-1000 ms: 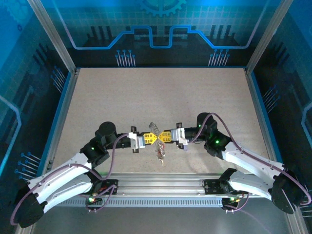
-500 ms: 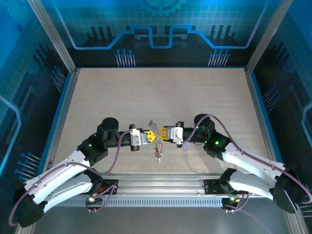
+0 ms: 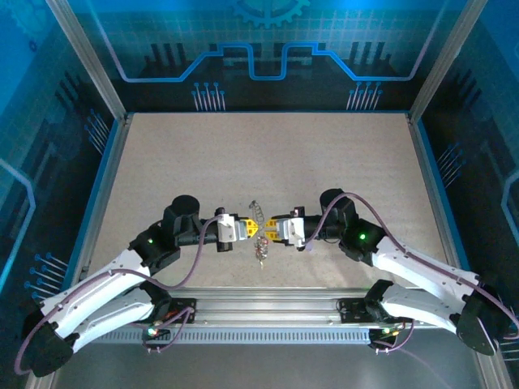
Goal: Put the keys on the keyring
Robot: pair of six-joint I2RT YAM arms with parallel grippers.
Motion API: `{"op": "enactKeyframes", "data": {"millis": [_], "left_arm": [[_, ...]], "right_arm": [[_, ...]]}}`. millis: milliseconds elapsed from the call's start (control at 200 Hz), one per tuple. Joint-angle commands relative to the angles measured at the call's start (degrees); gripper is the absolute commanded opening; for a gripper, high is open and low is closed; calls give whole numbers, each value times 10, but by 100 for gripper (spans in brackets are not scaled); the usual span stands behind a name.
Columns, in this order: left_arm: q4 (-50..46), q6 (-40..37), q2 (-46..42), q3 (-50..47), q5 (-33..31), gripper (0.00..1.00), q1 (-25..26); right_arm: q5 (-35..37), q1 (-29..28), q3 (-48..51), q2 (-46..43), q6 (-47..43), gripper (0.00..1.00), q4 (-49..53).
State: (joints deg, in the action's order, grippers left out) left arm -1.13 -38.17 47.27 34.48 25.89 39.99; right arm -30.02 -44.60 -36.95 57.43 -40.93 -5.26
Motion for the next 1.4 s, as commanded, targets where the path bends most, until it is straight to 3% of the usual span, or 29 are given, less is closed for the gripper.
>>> {"op": "enactKeyframes", "data": {"millis": [0,315,605,730,1036,1396], "left_arm": [[-4,-24,6,25,20,0,3],[-14,-29,21,41,17,0,3],[1,-15,25,39,6,0,3],[8,-5,25,39,7,0,3],[57,28,22,23,7,0,3],[41,5,1,13,-9,0,3]], "right_arm": [[-58,-3,-27,-7,-34,19,51],[8,-5,-11,-5,30,19,-17],[47,-14,-10,1,42,9,-23],[96,-26,-3,4,46,4,-43],[280,-95,6,40,65,7,-119],[262,-81,13,24,44,17,-106]]}}
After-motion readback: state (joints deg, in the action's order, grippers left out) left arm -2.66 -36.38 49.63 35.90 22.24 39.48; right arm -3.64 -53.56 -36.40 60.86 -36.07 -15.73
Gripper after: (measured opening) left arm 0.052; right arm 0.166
